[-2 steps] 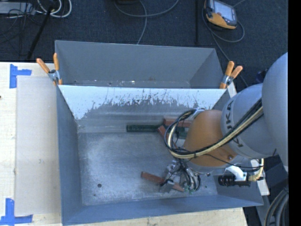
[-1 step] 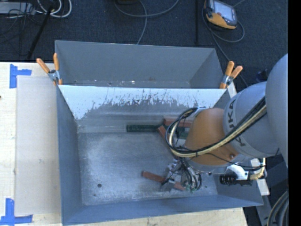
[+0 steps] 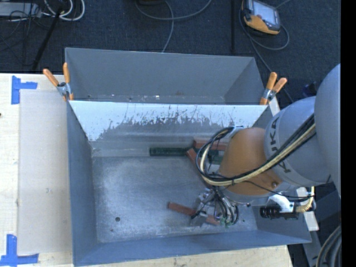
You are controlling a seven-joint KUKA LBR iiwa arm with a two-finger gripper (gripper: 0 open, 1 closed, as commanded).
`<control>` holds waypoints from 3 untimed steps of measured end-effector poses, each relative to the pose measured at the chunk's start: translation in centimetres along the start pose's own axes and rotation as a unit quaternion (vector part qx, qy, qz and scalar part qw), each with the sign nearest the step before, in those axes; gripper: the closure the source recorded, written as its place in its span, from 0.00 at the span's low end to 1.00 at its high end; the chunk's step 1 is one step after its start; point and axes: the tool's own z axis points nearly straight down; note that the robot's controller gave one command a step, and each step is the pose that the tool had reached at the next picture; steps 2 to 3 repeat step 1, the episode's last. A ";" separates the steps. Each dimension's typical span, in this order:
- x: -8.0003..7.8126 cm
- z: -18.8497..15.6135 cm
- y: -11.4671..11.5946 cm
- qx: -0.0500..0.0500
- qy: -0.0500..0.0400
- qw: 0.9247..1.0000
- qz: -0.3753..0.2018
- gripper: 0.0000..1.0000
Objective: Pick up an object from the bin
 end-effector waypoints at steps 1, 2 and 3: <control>0.0 -0.4 0.0 0.000 0.000 1.000 0.000 1.00; 0.0 -0.4 0.0 0.000 0.000 1.000 0.000 1.00; 0.0 -0.4 0.0 0.000 0.000 1.000 0.000 1.00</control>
Offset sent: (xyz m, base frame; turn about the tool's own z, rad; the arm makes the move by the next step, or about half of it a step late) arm -0.0001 0.0000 0.0051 0.0000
